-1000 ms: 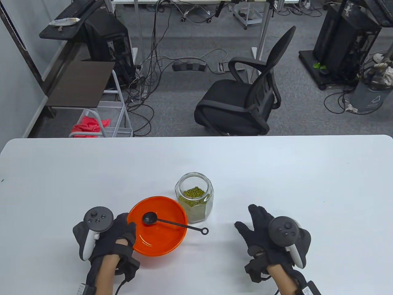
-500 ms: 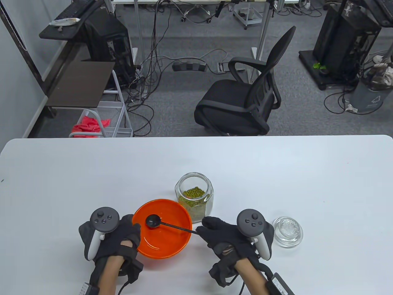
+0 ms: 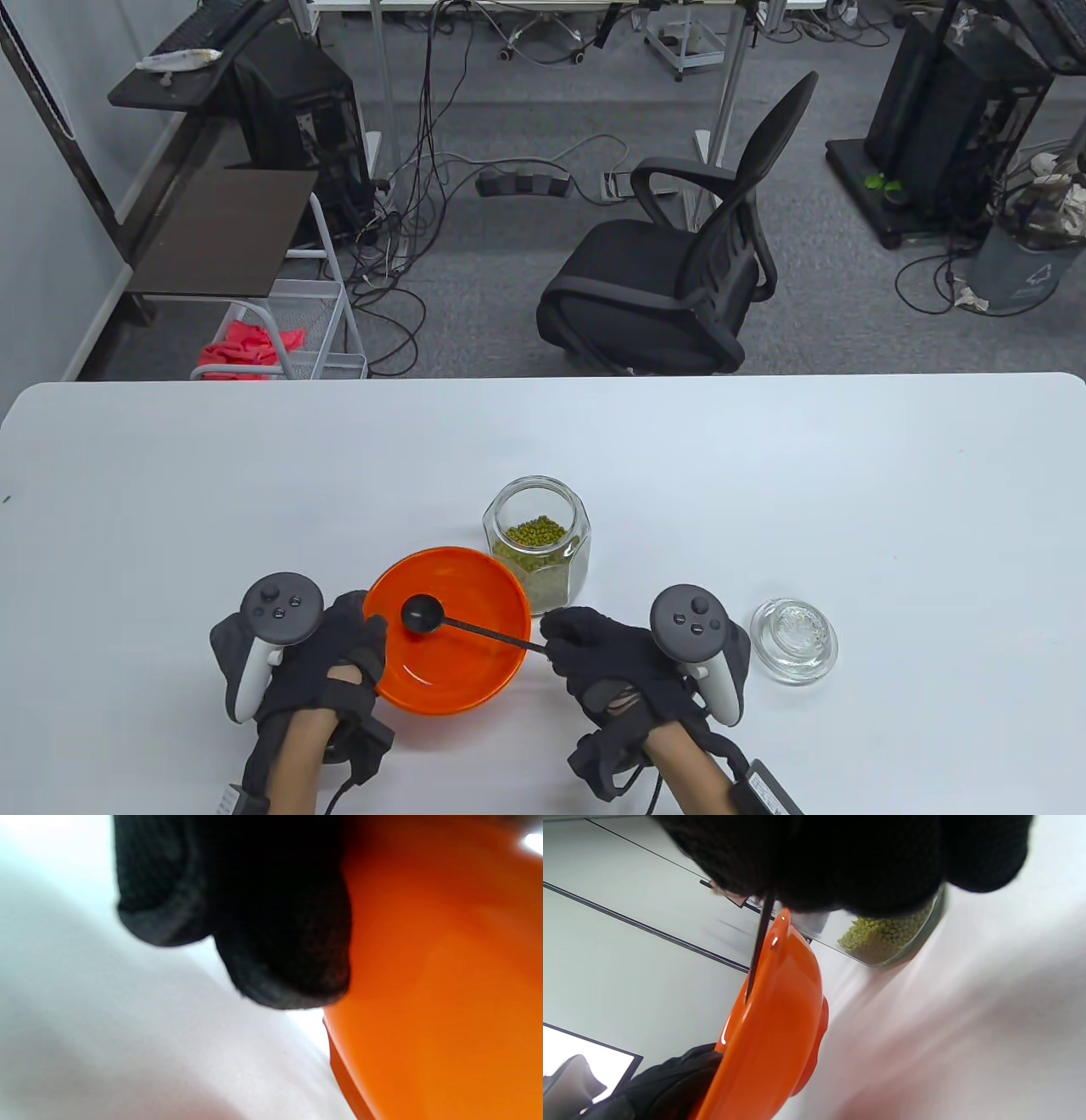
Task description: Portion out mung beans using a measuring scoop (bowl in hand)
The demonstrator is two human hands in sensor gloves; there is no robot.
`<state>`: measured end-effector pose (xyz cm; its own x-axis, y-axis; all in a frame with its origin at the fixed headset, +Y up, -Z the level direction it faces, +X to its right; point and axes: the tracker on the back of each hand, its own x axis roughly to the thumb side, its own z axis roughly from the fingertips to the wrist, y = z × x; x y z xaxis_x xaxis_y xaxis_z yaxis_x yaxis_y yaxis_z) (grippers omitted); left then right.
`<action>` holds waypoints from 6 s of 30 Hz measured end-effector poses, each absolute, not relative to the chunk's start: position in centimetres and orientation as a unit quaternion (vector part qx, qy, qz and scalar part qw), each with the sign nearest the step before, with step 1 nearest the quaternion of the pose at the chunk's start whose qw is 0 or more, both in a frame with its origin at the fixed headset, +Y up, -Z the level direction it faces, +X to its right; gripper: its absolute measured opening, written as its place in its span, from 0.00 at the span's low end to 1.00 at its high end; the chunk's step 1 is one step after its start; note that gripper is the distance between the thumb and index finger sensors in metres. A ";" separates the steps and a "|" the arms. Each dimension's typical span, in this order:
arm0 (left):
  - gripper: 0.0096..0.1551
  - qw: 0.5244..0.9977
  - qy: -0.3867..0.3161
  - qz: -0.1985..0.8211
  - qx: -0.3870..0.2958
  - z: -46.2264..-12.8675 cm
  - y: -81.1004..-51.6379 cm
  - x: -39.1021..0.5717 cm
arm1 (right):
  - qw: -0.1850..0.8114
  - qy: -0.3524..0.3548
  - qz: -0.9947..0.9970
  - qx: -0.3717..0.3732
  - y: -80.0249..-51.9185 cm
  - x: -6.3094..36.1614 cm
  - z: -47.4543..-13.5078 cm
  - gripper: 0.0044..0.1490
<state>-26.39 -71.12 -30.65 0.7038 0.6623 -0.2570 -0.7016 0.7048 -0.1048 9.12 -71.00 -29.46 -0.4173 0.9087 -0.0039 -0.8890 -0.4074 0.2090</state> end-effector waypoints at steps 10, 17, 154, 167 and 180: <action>0.31 0.914 0.113 0.379 -0.093 -30.6 -71.2 -27.4 | 0.556 0.003 0.830 0.044 -68.4 11.6 -28.8 0.25; 0.31 0.915 0.130 0.373 -0.088 -30.6 -71.5 -28.3 | 0.533 -0.087 0.841 0.041 -65.1 13.8 -28.3 0.25; 0.32 0.912 0.153 0.372 -0.077 -30.5 -72.0 -28.8 | 0.595 0.048 0.801 -0.045 -63.1 17.4 -34.4 0.24; 0.32 0.911 0.154 0.375 -0.079 -30.5 -72.0 -28.8 | 0.563 0.099 0.819 0.038 -63.7 13.3 -33.4 0.26; 0.32 0.908 0.154 0.381 -0.080 -30.5 -72.0 -28.8 | 0.475 0.074 0.872 0.095 -65.5 8.8 -32.0 0.28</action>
